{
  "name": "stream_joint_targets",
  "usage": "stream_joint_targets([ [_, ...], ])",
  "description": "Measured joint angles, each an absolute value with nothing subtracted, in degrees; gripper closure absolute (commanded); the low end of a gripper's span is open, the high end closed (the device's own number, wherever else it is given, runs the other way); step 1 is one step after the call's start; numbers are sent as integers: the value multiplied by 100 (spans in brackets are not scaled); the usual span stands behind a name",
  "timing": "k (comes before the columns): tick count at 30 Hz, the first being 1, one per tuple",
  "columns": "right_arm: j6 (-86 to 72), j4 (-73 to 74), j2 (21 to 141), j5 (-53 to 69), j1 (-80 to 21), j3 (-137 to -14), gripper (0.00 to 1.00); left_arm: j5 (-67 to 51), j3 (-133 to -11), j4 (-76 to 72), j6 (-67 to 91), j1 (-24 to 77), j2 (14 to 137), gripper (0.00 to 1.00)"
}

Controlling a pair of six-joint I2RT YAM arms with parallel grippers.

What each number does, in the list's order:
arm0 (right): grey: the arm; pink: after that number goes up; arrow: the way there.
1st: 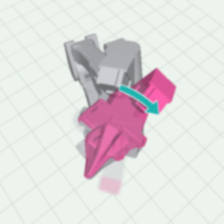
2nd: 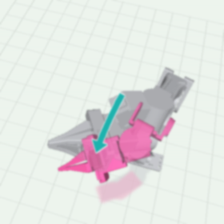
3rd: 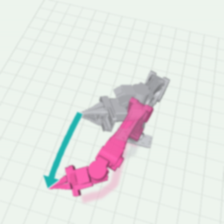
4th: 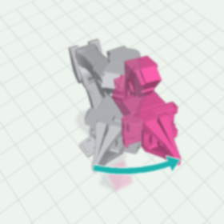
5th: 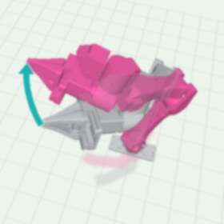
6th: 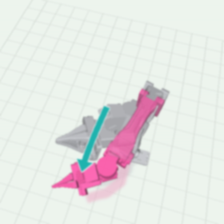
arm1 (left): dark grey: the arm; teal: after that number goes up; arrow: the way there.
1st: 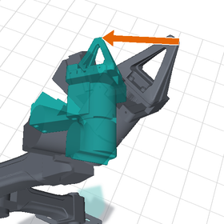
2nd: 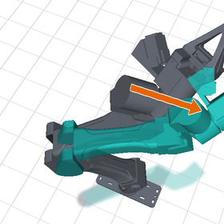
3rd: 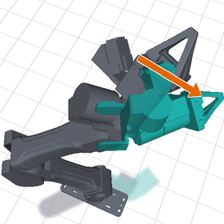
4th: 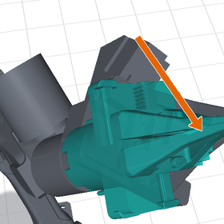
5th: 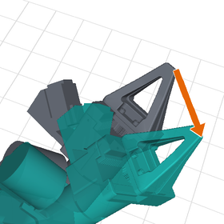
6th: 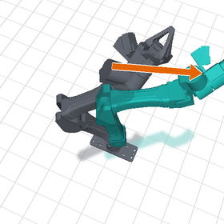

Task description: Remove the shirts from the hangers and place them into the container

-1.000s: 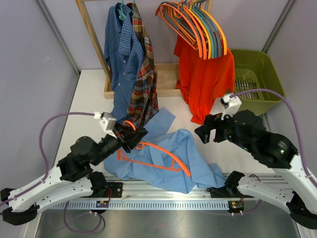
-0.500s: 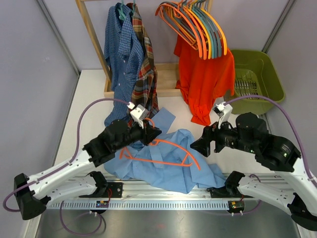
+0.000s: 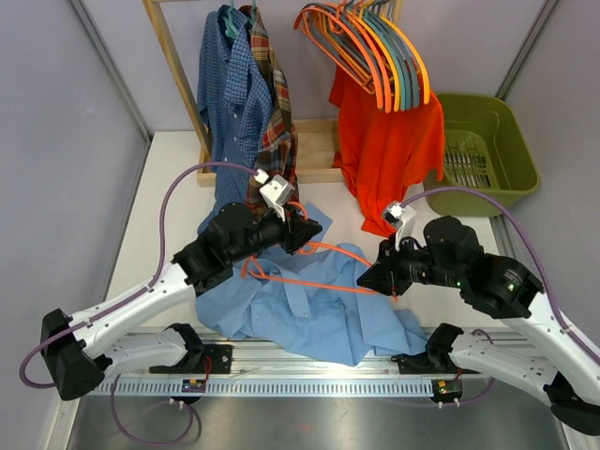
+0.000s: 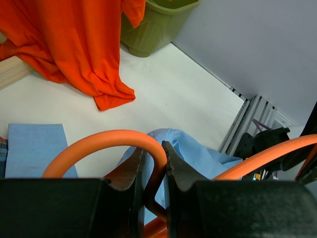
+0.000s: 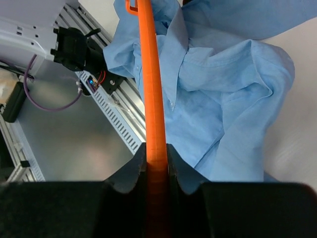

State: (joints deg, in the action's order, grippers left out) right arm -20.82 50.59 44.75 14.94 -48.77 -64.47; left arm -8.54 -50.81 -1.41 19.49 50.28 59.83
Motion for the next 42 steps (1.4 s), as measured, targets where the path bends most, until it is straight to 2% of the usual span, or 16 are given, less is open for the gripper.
stream_joint_targets([
  [1,-2078,5041,4482,1476,-4877,-6447,100,-864,-5100,-139,1942,5019,6010,100],
  [2,-2091,5043,4477,1468,-4877,-6447,100,-871,-5118,-132,1940,5019,6029,89],
  [3,-2088,5043,4477,1463,-4877,-6447,100,-875,-5155,-89,1935,5019,6051,38],
  [5,-2080,5041,4477,1446,-4877,-6449,100,-888,-5236,-5,1933,5017,6077,2],
  [13,-1988,5336,4346,827,-4875,-6737,100,-550,-5583,578,1918,5057,5581,1],
  [17,-1911,5343,3979,204,-4880,-6908,100,40,-5610,919,1837,5054,4567,1],
  [24,-1813,5166,3605,-1684,-4882,-6982,100,880,-5192,956,1859,5050,2405,1],
  [28,-1675,4770,4191,-2392,-4880,-6967,100,1079,-4838,1240,1994,5050,2211,1],
  [35,-1133,3568,5760,-2827,-4880,-7070,100,1133,-4351,1885,2147,5050,2163,1],
  [42,-427,2620,7406,-3028,-4709,-8412,100,1131,-4178,1925,2241,5050,1977,1],
])
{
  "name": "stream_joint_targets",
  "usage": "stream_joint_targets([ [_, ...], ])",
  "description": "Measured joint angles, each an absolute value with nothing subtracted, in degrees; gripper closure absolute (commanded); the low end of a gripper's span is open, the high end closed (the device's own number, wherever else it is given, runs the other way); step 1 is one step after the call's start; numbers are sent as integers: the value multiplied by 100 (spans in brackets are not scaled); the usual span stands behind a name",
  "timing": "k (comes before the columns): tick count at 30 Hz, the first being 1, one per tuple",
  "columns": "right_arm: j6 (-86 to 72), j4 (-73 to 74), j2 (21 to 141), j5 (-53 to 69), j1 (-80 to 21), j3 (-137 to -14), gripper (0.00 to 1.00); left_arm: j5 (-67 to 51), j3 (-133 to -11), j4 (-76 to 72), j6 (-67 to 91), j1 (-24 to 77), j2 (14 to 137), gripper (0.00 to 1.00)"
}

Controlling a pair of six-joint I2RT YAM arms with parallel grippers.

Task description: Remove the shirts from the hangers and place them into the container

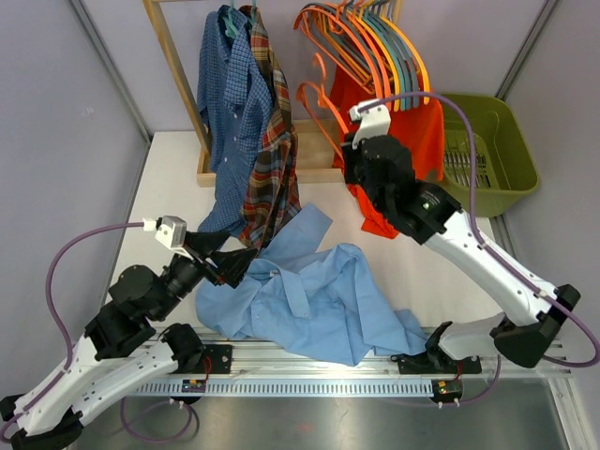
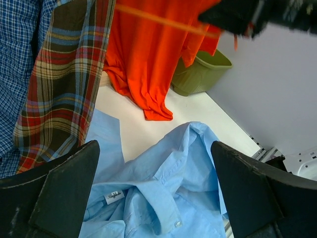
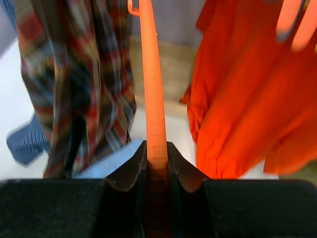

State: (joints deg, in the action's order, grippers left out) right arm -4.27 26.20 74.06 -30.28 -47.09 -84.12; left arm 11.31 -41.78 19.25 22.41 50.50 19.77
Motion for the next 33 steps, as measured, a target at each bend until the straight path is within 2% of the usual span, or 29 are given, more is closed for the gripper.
stream_joint_targets([
  [8,-204,2176,8759,-2550,-3704,-10296,100,1076,-3892,1920,2344,5050,1848,1],
  [21,-261,2803,10663,-1688,-3194,-13286,100,1048,-3876,1837,2401,5050,1811,1],
  [29,-412,3398,11262,-1575,-3103,-14077,100,1037,-3898,1841,2403,5050,1767,1],
  [33,-497,3533,11303,-1533,-3057,-14000,98,1028,-3905,1844,2405,5050,1715,1],
])
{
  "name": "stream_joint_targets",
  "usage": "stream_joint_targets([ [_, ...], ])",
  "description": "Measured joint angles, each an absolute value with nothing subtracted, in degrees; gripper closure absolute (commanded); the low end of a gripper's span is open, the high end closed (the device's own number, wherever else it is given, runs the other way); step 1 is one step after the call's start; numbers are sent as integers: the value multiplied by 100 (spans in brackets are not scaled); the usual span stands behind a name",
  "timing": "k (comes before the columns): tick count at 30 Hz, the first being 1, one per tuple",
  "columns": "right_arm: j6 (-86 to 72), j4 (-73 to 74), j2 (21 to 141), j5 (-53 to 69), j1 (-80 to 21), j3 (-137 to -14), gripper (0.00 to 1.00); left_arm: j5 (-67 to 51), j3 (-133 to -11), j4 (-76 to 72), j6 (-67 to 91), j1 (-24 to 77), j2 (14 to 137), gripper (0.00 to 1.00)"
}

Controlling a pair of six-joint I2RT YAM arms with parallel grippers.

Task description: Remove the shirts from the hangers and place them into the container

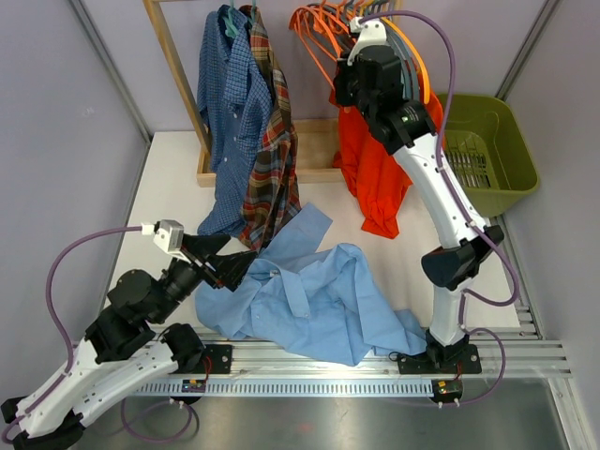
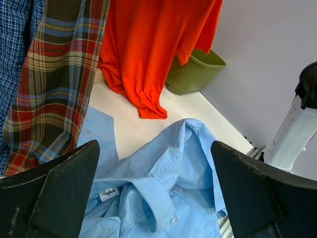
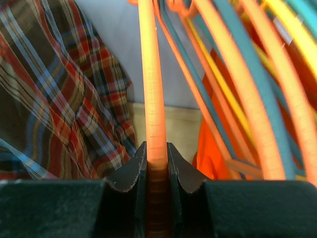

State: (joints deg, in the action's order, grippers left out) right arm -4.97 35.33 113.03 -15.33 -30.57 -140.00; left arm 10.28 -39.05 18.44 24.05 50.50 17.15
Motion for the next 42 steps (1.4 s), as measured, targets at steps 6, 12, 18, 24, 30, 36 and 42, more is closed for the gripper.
stream_joint_targets([
  [6,-639,3328,10348,-1459,-3118,-12280,0,1028,-3942,1861,2405,5050,1680,1],
  [12,-635,2976,8252,-2082,-4567,-9546,1,1031,-3942,1988,2429,5050,1592,1],
  [18,-1367,2969,7041,-2456,-6700,-7843,1,1037,-3938,2069,2497,5050,1496,1],
  [24,-2143,2770,8394,-2563,-7688,-7664,1,1079,-3857,2137,2602,5050,1437,1],
  [30,-2617,2550,9376,-2425,-7806,-7623,1,1291,-3811,2438,2685,5030,1116,1],
  [36,-3041,2504,9909,-2504,-7802,-7693,0,1240,-3809,2491,2775,5030,838,1],
  [42,-3704,2609,10558,-2589,-7802,-7507,1,1275,-3809,2628,2818,5028,679,1],
])
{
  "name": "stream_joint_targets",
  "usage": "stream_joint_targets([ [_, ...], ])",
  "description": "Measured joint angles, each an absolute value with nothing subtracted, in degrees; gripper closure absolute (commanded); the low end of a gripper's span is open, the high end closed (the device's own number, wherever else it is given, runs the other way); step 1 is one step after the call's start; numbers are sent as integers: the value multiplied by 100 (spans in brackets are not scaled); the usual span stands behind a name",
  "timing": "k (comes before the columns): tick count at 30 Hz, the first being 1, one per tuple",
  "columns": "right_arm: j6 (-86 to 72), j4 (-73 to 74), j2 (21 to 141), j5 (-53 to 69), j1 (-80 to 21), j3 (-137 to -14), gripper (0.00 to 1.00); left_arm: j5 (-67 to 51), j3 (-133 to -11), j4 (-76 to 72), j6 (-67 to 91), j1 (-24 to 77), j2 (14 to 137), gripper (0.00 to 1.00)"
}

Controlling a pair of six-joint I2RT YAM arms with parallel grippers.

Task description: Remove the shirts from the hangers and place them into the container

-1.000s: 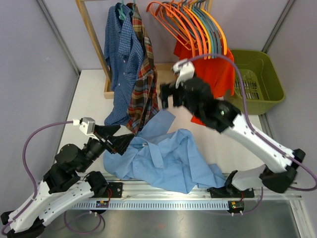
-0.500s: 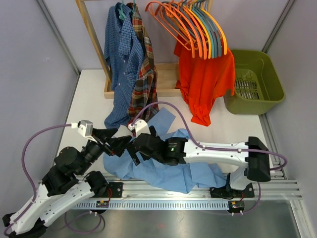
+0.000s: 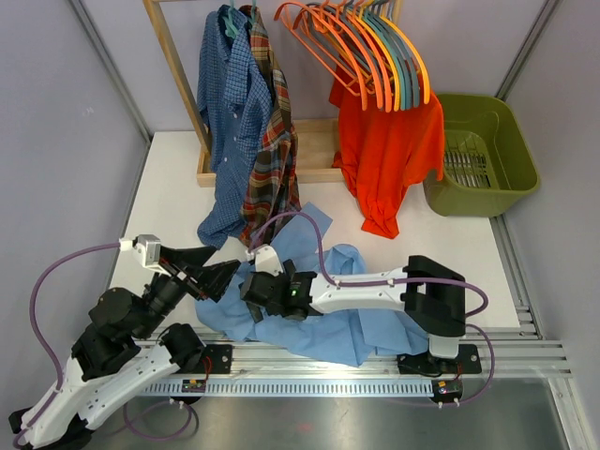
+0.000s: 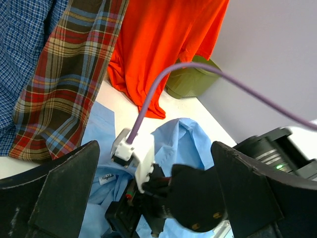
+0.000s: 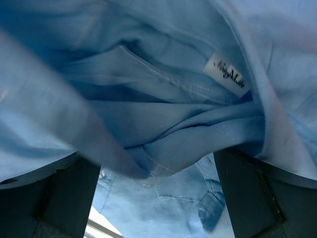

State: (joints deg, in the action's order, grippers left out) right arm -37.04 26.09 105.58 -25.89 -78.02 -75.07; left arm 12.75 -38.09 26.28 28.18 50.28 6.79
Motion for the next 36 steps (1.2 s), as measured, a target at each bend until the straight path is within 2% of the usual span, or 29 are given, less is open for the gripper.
stream_joint_targets([
  [6,-4276,2659,10888,-2596,-7791,-7194,3,1278,-3809,2657,2818,5028,681,1],
  [9,-4445,2620,10949,-2593,-7765,-7113,21,1273,-3809,2657,2818,5028,687,1],
  [14,-4593,2421,10938,-2589,-7634,-6936,24,1273,-3809,2655,2818,5028,690,1],
  [17,-4613,2320,10927,-2604,-7494,-6873,47,1271,-3809,2655,2821,5028,701,1],
  [18,-4628,2287,10923,-2617,-7435,-6840,60,1271,-3809,2657,2825,5028,707,1],
  [21,-4722,2158,10892,-2698,-7271,-6731,84,1271,-3804,2655,2851,5028,718,1],
  [22,-4766,2117,10871,-2707,-7220,-6683,98,1271,-3798,2648,2858,5028,718,1],
  [23,-4825,2045,10842,-2705,-7185,-6624,100,1271,-3793,2650,2862,5028,718,1],
  [29,-5308,1815,10508,-2751,-7087,-6160,100,1267,-3745,2674,2899,5028,718,1],
  [36,-5979,3341,9098,-3275,-6237,-5304,100,1162,-3739,2679,2904,5028,757,1],
])
